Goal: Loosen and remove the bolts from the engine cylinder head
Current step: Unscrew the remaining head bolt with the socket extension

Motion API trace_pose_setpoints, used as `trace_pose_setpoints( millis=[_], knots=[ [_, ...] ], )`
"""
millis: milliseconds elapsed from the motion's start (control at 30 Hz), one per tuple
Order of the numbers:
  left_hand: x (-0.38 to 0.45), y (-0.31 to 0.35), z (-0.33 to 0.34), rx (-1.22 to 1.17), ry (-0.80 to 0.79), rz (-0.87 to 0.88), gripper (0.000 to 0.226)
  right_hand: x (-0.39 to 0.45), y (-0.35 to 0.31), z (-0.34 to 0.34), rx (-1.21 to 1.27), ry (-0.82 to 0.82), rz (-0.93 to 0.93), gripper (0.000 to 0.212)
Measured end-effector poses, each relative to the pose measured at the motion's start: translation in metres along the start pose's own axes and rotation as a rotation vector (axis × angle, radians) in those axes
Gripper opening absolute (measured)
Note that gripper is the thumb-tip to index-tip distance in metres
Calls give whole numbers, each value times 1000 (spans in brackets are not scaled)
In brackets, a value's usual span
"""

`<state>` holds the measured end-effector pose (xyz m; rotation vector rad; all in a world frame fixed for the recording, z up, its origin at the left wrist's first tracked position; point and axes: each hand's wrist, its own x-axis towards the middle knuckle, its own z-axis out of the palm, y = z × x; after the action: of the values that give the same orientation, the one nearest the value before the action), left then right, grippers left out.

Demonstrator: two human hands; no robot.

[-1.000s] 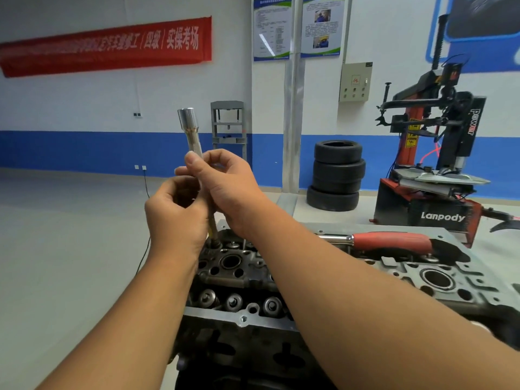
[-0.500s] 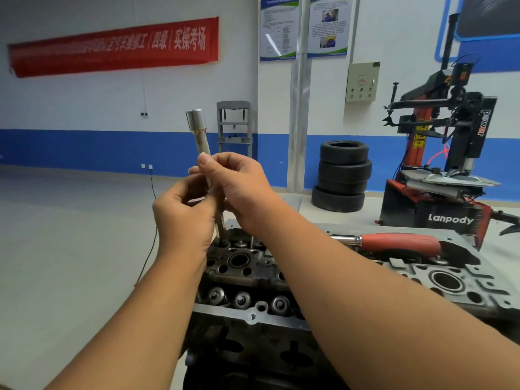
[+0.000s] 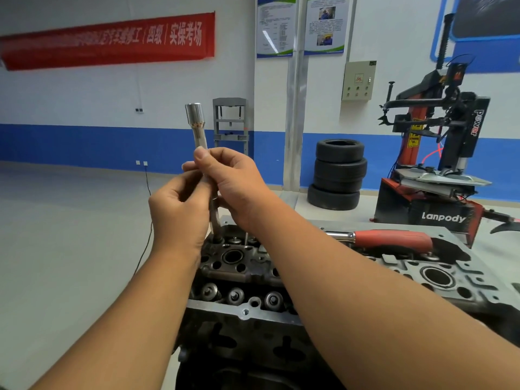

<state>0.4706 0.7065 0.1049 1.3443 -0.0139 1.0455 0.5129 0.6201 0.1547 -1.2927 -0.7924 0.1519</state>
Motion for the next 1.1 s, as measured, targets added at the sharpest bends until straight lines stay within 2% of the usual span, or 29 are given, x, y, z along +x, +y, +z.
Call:
trace_pose_setpoints(
  millis=[100, 167, 233, 333, 400, 533, 667, 733, 833, 900, 967, 1100],
  knots=[
    [2, -1, 2, -3, -17, -56, 23, 1, -2, 0, -21, 8, 48, 28],
    [3, -2, 2, 45, 1, -25, 19, 2, -2, 1, -16, 4, 76, 33],
    [3, -2, 1, 77, 21, 18, 8, 2, 0, 2, -3, 4, 65, 29],
    [3, -3, -1, 112, 45, 57, 11, 2, 1, 2, 17, 9, 32, 24],
    [1, -1, 0, 39, 21, 26, 8, 2, 1, 2, 14, 12, 28, 25],
    [1, 1, 3, 12, -24, -44, 26, 2, -2, 0, -33, 36, 45, 40],
    [2, 0, 2, 100, 24, 37, 12, 1, -1, 1, 16, 13, 45, 28],
    [2, -1, 0, 142, 48, 67, 14, 0, 0, 2, 25, 12, 23, 26],
    [1, 0, 1, 57, 27, 39, 7, 0, -2, 3, 3, 12, 24, 27],
    [0, 1, 1, -22, -3, -26, 17, 0, -5, 4, -18, 17, 46, 37],
    [1, 0, 2, -3, -23, -51, 24, 0, -6, 3, -32, 20, 70, 45],
    [2, -2, 1, 94, 23, 36, 10, -1, -5, 3, -1, 11, 61, 33]
  ],
)
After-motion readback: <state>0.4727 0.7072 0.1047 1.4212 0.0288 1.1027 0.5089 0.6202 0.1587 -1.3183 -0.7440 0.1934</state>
